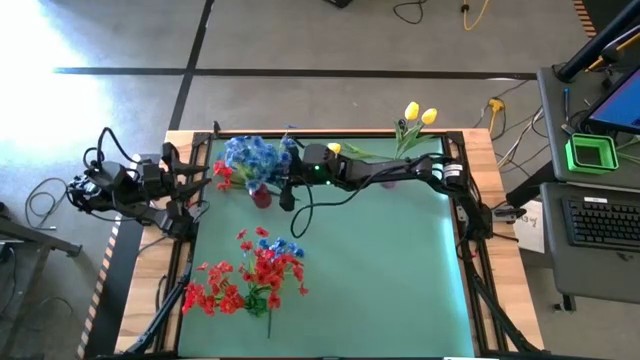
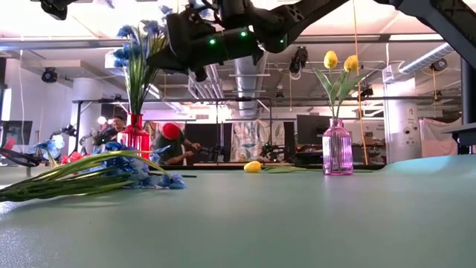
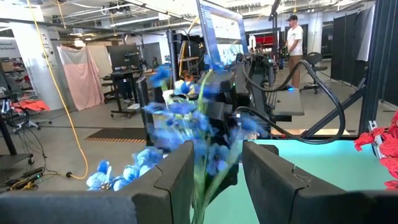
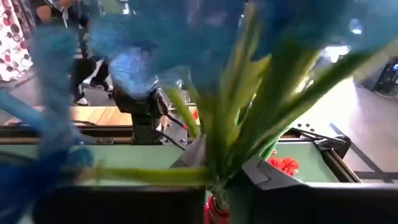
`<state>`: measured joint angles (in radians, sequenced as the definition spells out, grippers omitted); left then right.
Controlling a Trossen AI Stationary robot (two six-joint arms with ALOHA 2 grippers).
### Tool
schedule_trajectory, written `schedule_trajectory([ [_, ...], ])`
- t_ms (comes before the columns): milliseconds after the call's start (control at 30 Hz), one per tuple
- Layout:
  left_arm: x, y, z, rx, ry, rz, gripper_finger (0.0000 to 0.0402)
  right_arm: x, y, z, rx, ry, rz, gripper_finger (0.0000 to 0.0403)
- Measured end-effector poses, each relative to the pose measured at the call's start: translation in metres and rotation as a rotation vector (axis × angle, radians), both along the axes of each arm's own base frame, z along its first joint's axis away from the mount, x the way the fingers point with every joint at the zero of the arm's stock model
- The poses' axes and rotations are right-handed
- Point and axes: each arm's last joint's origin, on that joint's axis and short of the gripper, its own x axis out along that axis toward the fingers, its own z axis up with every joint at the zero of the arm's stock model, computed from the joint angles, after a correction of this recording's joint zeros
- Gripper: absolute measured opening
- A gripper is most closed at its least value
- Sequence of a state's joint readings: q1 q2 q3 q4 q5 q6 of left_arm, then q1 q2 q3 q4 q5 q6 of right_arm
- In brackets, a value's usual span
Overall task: Sort flowers into vase by color
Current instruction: Put the top blue flower into the red vase
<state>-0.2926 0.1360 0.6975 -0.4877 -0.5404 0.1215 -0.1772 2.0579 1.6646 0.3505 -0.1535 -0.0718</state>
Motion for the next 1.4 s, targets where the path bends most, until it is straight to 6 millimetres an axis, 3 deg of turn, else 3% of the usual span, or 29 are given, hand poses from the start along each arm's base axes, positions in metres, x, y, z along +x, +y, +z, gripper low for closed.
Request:
schedule_trajectory([
  [400, 0.0, 0.0, 0.0, 0.0, 0.0, 0.0, 0.0123, 0.0, -0.001, 0.001, -0.013, -0.005, -0.023, 0.0016],
  [633, 0.0, 0.0, 0.0, 0.0, 0.0, 0.0, 0.0123, 0.008, -0.002, -0.02, 0.004, -0.002, -0.028, 0.0016],
  [1100, 0.0, 0.0, 0.0, 0.016, 0.005, 0.001, 0.0123, 0.014, -0.004, -0.042, -0.001, 0.036, -0.052, 0.0015],
  [1400, 0.0, 0.0, 0.0, -0.002, 0.0, 0.002, 0.0123, 0.014, -0.003, -0.044, -0.022, 0.042, -0.044, 0.0017],
])
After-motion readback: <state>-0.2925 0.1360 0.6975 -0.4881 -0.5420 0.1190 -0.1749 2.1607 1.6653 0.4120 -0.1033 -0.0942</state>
